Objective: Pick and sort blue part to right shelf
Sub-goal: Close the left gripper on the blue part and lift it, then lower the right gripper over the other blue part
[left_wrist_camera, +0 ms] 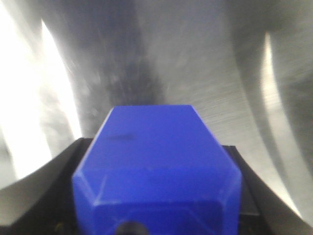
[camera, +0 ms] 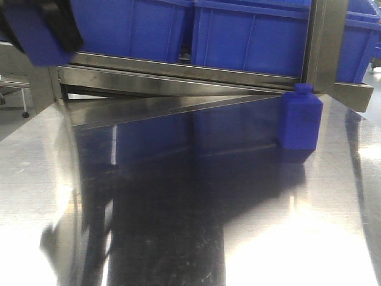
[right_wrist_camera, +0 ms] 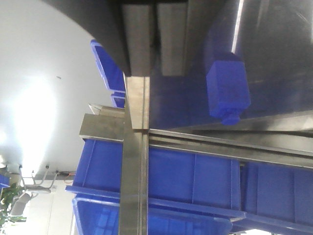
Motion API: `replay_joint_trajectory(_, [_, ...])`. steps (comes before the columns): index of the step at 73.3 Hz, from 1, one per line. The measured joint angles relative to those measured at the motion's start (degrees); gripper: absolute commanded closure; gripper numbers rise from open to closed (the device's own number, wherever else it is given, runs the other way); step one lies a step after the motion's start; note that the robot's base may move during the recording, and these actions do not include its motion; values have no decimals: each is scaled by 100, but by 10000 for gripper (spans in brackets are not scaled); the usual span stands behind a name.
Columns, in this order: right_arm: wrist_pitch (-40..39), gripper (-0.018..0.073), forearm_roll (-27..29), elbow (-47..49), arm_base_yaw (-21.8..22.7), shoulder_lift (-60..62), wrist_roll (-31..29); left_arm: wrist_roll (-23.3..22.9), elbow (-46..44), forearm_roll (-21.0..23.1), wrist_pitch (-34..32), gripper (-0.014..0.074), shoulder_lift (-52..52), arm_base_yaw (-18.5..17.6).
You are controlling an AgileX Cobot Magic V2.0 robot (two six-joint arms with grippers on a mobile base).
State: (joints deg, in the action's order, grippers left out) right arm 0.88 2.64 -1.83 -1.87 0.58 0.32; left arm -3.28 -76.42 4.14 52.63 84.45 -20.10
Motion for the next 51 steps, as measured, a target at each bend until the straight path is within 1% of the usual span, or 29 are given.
replay_joint_trajectory(6, [-14,500,0,0,0,0,0,10,619,-12,-520,275,-694,2])
replay_joint_trajectory(17, [-25,500,0,0,0,0,0,10,2025,-37,-1569,275,-2040,2])
replay_joint_trajectory(29, [-25,500,0,0,0,0,0,10,3238,-46,-2577,275,-3498,2])
replay_joint_trajectory(41, [-121,500,20,12,0,0,0,10,4139,-46,-3161,275,-4889,2])
replay_joint_trajectory(51, [-55,500,33,412,0,0,0,10,4646,-46,-3447,275,-6027,2])
